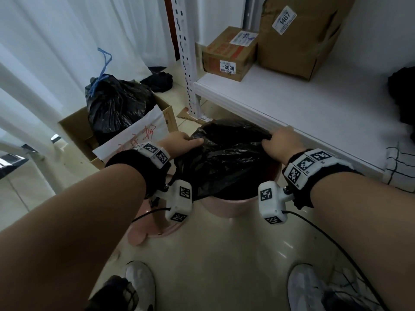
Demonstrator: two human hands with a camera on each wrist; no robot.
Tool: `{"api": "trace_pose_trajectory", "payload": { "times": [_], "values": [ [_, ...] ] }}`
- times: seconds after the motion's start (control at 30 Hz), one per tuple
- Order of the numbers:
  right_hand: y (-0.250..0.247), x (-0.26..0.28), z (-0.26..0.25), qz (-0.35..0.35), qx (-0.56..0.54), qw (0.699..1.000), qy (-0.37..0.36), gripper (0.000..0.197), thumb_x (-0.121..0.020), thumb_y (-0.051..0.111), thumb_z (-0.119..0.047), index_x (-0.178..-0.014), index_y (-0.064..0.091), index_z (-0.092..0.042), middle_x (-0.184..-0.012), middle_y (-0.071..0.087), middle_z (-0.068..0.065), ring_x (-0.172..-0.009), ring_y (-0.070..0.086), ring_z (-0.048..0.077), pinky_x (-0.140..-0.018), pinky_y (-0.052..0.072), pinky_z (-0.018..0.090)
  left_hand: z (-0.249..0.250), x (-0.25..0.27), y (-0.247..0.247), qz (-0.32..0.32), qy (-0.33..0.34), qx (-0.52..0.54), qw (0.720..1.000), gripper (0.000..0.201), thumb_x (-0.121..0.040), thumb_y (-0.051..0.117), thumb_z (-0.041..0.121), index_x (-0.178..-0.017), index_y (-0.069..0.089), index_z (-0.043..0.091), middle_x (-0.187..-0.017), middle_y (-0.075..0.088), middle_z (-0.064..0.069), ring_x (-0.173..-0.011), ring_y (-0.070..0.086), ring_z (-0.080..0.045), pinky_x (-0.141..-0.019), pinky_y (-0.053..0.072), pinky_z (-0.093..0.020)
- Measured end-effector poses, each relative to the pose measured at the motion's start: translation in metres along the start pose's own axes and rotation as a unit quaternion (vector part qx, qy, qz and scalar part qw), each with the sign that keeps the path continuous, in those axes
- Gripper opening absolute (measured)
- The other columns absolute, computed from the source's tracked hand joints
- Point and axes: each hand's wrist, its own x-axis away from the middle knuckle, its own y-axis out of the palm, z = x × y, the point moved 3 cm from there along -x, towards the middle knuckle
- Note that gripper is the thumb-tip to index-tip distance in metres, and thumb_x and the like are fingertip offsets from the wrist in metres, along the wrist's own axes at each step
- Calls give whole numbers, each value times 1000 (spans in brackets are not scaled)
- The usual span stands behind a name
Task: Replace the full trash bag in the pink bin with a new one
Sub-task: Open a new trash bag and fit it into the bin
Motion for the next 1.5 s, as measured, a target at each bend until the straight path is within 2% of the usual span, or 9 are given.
{"api": "trace_pose_trajectory", "payload": {
  "times": [0.2, 0.37, 0.53, 0.63, 0.77, 1.13, 1.27, 1.37, 1.5],
  "values": [
    [15, 42, 15, -90, -173, 973, 122, 25, -90, 50, -14, -93, 64, 6, -89, 71, 24, -75, 70, 38, -71, 59, 47, -9, 36, 1, 20, -19, -99, 995, 56, -92, 48, 49, -68, 57, -1, -67, 50, -10, -61, 46, -19, -55, 34, -27],
    [32, 27, 27, 2, -286, 945, 158, 39, -79, 61, -13, -116, 50, -4, -114, 61, 24, -96, 64, 42, -80, 56, 54, -18, 55, 17, -90, -73, 70, 991, 51, -93, 51, 42, -105, 63, -5, -94, 69, -14, -78, 65, -27, -68, 54, -30],
    [16, 53, -3, -15, -447, 887, 114, 35, -84, 51, 1, -108, 32, -16, -111, 41, 15, -105, 49, 33, -88, 50, 47, -2, 45, 17, 31, -2, 156, 987, 45, -92, 56, 35, -121, 53, 0, -114, 65, -20, -97, 65, -34, -89, 54, -45],
    [6, 62, -11, 38, -167, 985, -7, 42, -81, 57, -9, -118, 38, -16, -129, 36, 18, -114, 42, 35, -93, 43, 44, 7, 48, 18, 90, 42, -13, 995, 67, -85, 57, 52, -138, 38, 16, -136, 45, -16, -122, 48, -33, -105, 42, -43],
    [10, 78, -24, 30, 142, 965, -218, 74, -71, 67, -33, -136, 33, -24, -145, 27, 11, -135, 29, 32, -116, 20, 49, 33, 71, 28, 113, 222, -243, 937, 85, -72, 54, 73, -142, 31, 30, -142, 34, -6, -130, 37, -27, -108, 34, -45],
    [-6, 86, -24, 141, 115, 923, -339, 20, -85, 54, -8, -104, 59, -5, -100, 57, 19, -84, 61, 39, -65, 48, 44, 68, 88, 20, 153, 341, -209, 904, 24, -98, 41, 28, -109, 57, 13, -106, 59, -7, -96, 57, -23, -85, 48, -38],
    [23, 94, -10, -61, 225, 923, -307, 34, -93, 41, -5, -123, 57, -11, -125, 55, 13, -113, 56, 30, -88, 44, 34, 46, 93, 51, 19, 309, -384, 870, 27, -100, 35, 29, -114, 54, 16, -95, 61, -5, -85, 61, -22, -80, 52, -34],
    [37, 96, -8, -189, 197, 935, -226, 49, -93, 39, -4, -140, 42, -14, -148, 39, 10, -133, 42, 27, -107, 33, 31, 15, 79, 65, -80, 218, -339, 912, 41, -96, 47, 30, -135, 47, 19, -133, 54, -3, -122, 51, -24, -104, 40, -34],
    [11, 90, -33, 8, 125, 957, -261, 24, -91, 43, -30, -94, 62, -15, -98, 65, 9, -93, 61, 29, -72, 47, 33, -2, 67, 45, -66, 86, -213, 971, 36, -96, 46, 20, -128, 55, 8, -136, 53, -7, -123, 52, -25, -97, 41, -28]
  ]
}}
